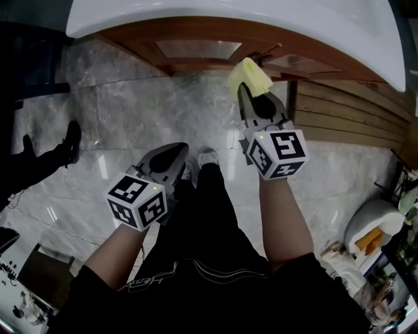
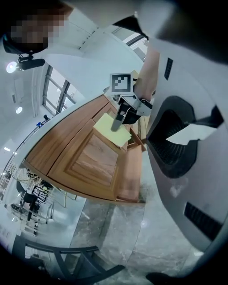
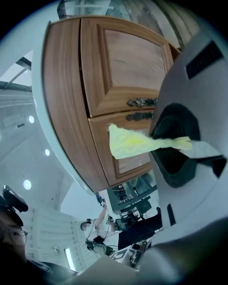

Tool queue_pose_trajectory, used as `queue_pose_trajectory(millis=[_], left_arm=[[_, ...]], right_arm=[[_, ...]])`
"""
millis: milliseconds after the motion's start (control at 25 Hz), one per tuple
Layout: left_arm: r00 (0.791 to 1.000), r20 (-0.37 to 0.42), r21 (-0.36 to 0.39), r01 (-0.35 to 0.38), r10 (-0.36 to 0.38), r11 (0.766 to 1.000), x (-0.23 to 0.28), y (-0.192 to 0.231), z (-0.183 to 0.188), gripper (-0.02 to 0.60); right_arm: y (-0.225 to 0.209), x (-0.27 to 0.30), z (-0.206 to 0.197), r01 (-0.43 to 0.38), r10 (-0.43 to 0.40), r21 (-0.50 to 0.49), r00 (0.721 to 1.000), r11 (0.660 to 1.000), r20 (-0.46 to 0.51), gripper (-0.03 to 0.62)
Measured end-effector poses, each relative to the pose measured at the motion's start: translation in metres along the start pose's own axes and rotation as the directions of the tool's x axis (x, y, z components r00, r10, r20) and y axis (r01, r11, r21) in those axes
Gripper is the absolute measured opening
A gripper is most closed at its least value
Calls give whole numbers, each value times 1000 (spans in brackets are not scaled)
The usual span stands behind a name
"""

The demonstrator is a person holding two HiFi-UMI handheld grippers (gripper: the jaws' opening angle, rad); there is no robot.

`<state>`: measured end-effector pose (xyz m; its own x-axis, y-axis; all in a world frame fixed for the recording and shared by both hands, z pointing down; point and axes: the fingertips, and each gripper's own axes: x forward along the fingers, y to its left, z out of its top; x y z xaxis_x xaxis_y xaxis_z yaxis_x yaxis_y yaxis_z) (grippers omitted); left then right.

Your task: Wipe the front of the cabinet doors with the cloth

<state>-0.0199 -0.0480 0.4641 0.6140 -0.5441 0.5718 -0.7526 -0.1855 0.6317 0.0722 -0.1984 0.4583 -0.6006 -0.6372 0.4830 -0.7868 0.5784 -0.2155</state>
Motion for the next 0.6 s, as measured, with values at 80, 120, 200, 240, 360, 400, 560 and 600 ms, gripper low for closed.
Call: queue_pose_trajectory(millis=[80,120,200,240,360,400,560,600], left_arm=[[1000,12,-18,-16,16,1000,-7,10,-2,6],[999,20,-29,-25,26,999,-10,16,-3,6],[998,39,-56,-52,55,997,-17,29,-7,6],[996,51,-72,-69,73,995,-21,35,-10,6],[990,79,-116,-108,117,987,-34,47,-17,6],[988,85,-129,-114,126,985,-38,50,-19,6],[982,105,-200,-136,159,970,-56,69,-26,6],[979,112,-216,-144,171,966,-61,74,-27,6]], right_arm=[[20,12,-5,-51,51,-13,999,999,-21,41],[30,19,-7,-81,81,-13,996,997,-28,41],[52,33,-12,-142,141,-14,989,990,-46,41],[62,40,-13,-170,168,-24,984,985,-57,41],[90,58,-17,-235,227,-72,969,969,-95,41],[98,63,-18,-248,239,-86,965,965,-107,41],[124,87,-20,-281,265,-127,956,951,-128,41],[129,93,-20,-285,268,-135,955,949,-128,41]])
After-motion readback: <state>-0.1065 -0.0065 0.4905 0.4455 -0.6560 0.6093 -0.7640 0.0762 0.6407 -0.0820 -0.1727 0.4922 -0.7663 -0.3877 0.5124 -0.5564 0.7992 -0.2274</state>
